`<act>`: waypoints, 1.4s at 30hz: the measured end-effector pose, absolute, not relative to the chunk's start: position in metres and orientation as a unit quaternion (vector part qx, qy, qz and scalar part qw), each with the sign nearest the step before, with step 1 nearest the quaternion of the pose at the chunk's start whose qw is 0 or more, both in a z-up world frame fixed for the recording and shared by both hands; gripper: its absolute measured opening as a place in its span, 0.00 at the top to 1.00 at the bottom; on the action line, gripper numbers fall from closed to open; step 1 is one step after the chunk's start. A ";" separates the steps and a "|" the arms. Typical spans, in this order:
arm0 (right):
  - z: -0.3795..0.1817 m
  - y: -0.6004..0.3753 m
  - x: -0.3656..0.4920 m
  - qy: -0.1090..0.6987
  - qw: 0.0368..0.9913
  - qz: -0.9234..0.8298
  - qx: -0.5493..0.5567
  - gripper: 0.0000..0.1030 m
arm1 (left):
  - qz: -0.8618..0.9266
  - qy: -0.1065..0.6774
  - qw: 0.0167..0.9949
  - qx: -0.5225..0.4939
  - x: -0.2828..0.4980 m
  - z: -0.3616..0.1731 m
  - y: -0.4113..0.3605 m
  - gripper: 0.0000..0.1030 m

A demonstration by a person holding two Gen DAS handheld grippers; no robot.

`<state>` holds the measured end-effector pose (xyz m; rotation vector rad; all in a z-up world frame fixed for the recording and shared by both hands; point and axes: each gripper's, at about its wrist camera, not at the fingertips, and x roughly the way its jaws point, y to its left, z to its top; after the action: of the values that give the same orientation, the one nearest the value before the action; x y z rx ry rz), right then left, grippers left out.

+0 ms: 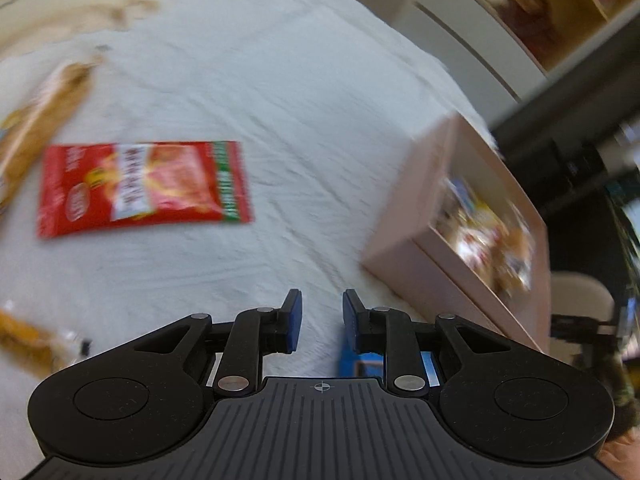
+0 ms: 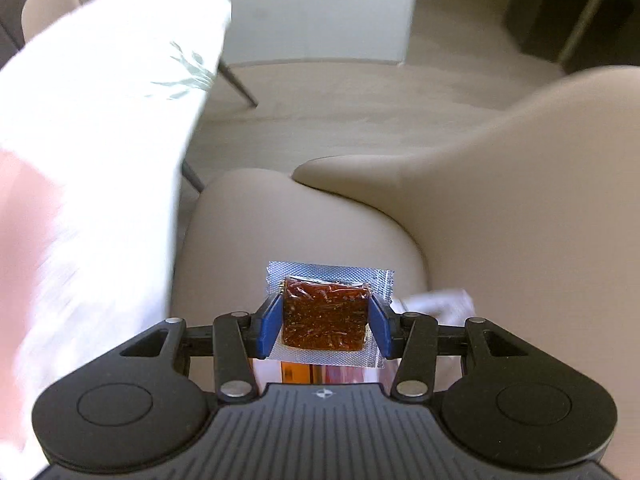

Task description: Organize snacks

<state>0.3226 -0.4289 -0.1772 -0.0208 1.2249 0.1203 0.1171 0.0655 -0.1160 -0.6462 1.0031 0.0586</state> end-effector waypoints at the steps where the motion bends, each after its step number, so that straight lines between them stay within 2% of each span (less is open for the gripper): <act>1: -0.161 -0.431 0.302 0.569 0.821 0.050 -0.006 0.55 | 0.012 0.477 0.827 -0.298 0.120 -0.115 0.066 0.75; 6: -0.085 -0.403 0.195 0.547 0.835 0.049 0.019 0.55 | -0.051 0.507 0.816 -0.273 0.127 -0.116 0.073 0.75; 14: -0.033 -0.284 0.090 0.527 0.839 0.114 0.065 0.55 | -0.144 0.513 0.820 -0.207 0.112 -0.099 0.086 0.75; 19: 0.022 -0.224 0.084 0.453 0.879 0.135 0.055 0.55 | -0.181 0.514 0.819 -0.181 0.090 -0.087 0.105 0.75; 22: 0.044 -0.200 0.114 0.392 0.912 0.112 0.049 0.53 | -0.181 0.511 0.822 -0.172 0.073 -0.082 0.122 0.75; 23: 0.046 -0.192 0.124 0.385 0.916 0.101 0.051 0.44 | -0.178 0.510 0.824 -0.173 0.067 -0.081 0.130 0.75; 25: 0.049 -0.186 0.139 0.378 0.920 0.080 0.063 0.37 | -0.164 0.507 0.828 -0.176 0.058 -0.080 0.149 0.75; 30: 0.028 -0.175 0.143 0.397 0.910 0.077 0.091 0.36 | -0.100 0.487 0.844 -0.200 0.044 -0.083 0.206 0.75; 37: -0.021 -0.109 0.104 0.409 0.908 0.094 -0.012 0.36 | 0.018 0.455 0.846 -0.277 0.048 -0.088 0.294 0.74; 42: -0.034 -0.056 0.080 0.390 0.912 0.116 -0.052 0.36 | 0.035 0.468 0.848 -0.248 0.087 -0.097 0.306 0.74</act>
<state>0.0801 -0.0559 -0.0336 -0.1072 0.8035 0.2400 0.0871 0.3065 -0.0966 -0.5239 0.9858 0.0744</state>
